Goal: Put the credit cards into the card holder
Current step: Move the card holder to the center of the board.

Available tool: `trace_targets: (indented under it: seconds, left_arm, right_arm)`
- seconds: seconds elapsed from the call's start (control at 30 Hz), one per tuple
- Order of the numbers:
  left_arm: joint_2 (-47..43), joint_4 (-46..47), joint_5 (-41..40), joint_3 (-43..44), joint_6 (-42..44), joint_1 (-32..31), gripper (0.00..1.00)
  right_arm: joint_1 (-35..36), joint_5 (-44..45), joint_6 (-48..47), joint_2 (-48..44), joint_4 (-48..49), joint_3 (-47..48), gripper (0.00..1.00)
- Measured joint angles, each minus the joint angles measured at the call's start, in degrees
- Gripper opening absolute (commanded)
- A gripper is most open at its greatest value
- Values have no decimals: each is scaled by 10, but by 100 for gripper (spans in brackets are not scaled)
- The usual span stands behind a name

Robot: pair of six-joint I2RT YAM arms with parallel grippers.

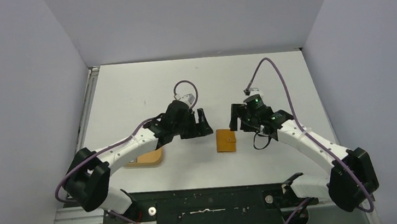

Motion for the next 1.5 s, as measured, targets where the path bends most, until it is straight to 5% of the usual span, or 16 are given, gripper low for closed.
trace_targets:
  seconds: [0.33,0.8,1.1,1.5]
  left_arm:
    - [153,10,27,93,-10,-9,61]
    - [219,35,23,96,-28,-15,52]
    - [62,34,-24,-29,-49,-14,57]
    - [-96,18,-69,-117,-62,-11,58]
  right_arm:
    - [14,41,19,-114,0,-111,73]
    - [49,14,47,-23,21,-108,76]
    - [16,-33,74,106,70,-48,96]
    - [34,-40,41,209,47,41,89]
